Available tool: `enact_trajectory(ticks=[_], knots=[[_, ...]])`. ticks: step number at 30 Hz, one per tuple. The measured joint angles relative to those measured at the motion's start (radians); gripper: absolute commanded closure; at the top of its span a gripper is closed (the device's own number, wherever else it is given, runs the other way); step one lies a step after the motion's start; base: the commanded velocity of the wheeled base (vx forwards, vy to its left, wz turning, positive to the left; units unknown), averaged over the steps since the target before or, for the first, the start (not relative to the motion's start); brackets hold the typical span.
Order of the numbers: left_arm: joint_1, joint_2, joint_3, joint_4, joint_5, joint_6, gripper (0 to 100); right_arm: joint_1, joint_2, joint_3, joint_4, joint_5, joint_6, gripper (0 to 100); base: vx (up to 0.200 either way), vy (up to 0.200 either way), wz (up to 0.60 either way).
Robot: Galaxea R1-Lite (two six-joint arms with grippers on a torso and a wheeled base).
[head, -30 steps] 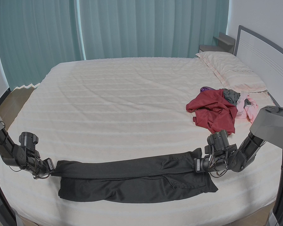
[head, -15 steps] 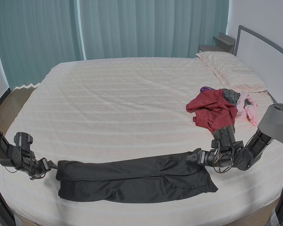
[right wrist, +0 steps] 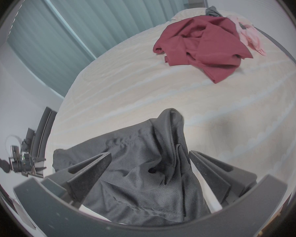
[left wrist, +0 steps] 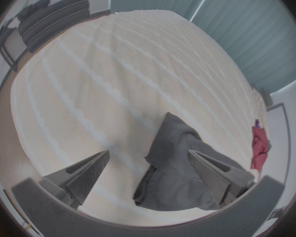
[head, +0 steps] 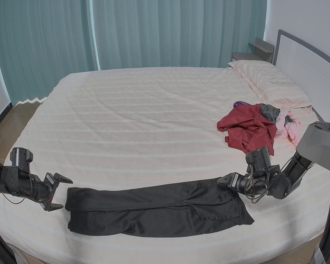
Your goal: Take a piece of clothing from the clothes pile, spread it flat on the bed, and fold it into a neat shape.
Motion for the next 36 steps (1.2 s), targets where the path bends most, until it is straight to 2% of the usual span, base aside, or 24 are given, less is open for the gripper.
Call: enact_trajectory(ticks=[6, 7, 16, 26, 27, 36], knots=[[-0.02, -0.019, 0.023, -0.017, -0.038, -0.033, 0, -0.004, 0.048, -0.026, -0.081, 0.003, 0.054, 0, 0.0, 0.0, 0.0], [-0.022, -0.019, 0.029, -0.028, -0.039, -0.033, 0, -0.004, 0.056, -0.028, -0.095, 0.004, 0.056, 100, 0.0, 0.0, 0.0], [-0.022, 0.01, 0.103, -0.153, -0.031, -0.03, 0, -0.032, 0.116, -0.045, -0.147, 0.004, 0.104, 100, 0.0, 0.0, 0.0], [-0.021, 0.019, 0.134, -0.169, -0.031, -0.029, 0, -0.06, 0.129, -0.038, -0.156, 0.021, 0.135, 100, 0.0, 0.0, 0.0], [-0.022, 0.019, 0.135, -0.169, -0.031, -0.029, 0, -0.063, 0.13, -0.037, -0.166, 0.023, 0.14, 0, 0.0, 0.0, 0.0], [-0.022, 0.019, 0.14, -0.168, -0.031, -0.028, 0, -0.074, 0.124, 0.001, -0.243, 0.036, 0.152, 0, 0.0, 0.0, 0.0]])
